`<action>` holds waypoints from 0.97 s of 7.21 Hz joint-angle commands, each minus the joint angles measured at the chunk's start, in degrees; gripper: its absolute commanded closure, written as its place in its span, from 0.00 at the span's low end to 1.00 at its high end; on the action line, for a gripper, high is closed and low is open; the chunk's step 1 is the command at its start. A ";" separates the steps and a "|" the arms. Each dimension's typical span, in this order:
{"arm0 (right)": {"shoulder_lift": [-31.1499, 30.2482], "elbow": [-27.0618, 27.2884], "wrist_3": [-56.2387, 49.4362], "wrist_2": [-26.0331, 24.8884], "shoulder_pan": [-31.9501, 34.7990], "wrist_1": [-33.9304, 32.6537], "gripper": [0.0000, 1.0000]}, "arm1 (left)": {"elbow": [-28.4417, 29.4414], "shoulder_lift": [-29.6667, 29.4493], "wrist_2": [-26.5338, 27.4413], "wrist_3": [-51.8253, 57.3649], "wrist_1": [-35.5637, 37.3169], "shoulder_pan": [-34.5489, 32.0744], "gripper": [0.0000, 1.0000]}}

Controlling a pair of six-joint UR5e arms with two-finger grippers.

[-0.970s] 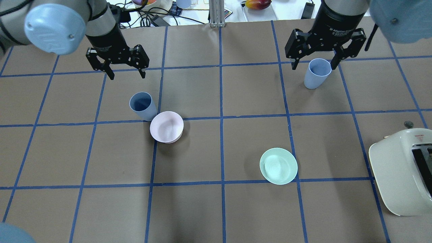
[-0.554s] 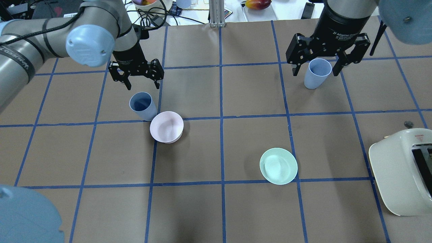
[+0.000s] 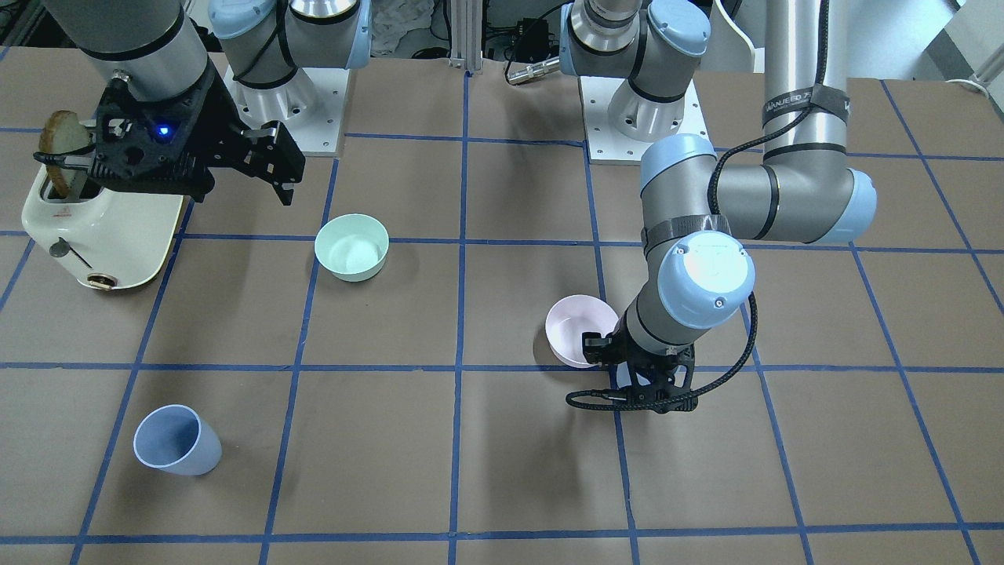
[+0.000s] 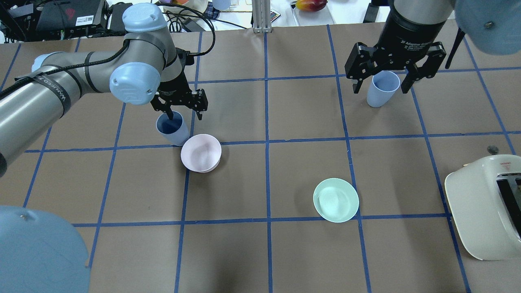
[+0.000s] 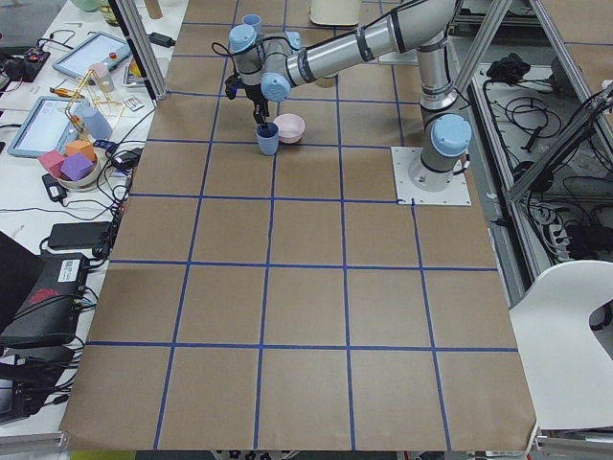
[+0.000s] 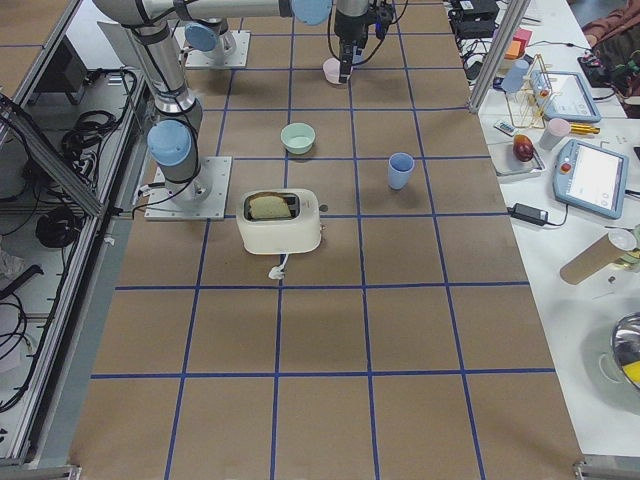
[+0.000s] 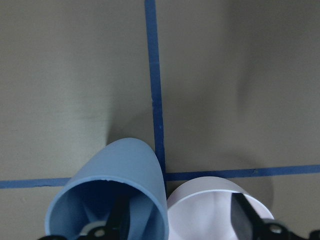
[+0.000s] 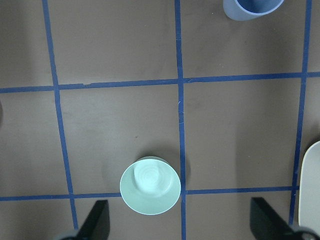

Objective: Stack blue cups with both arms

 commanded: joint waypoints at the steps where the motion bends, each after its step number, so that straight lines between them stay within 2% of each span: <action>1: 0.29 0.80 -1.41 -0.99 -0.06 1.00 0.00 | 0.01 0.06 0.27 0.01 -0.24 0.08 1.00; 2: 1.08 1.59 -0.80 -0.73 -0.75 -0.47 0.00 | 0.62 1.19 1.14 0.10 -0.94 0.00 1.00; 3: 2.91 2.03 -2.19 0.14 -2.85 -5.96 0.00 | 1.50 2.42 4.02 0.10 -2.86 -0.53 1.00; 4: 6.06 1.25 -3.33 1.63 -4.96 -12.11 0.00 | 3.86 3.39 4.39 0.10 -3.31 -1.23 1.00; 6: 11.09 1.33 -12.26 3.31 -9.18 -21.44 0.00 | 9.83 4.63 2.91 -2.34 -10.66 -4.64 1.00; 7: 14.15 1.07 -16.22 3.23 -11.81 -25.66 0.00 | 10.46 5.85 1.25 -8.71 -12.01 -8.40 1.00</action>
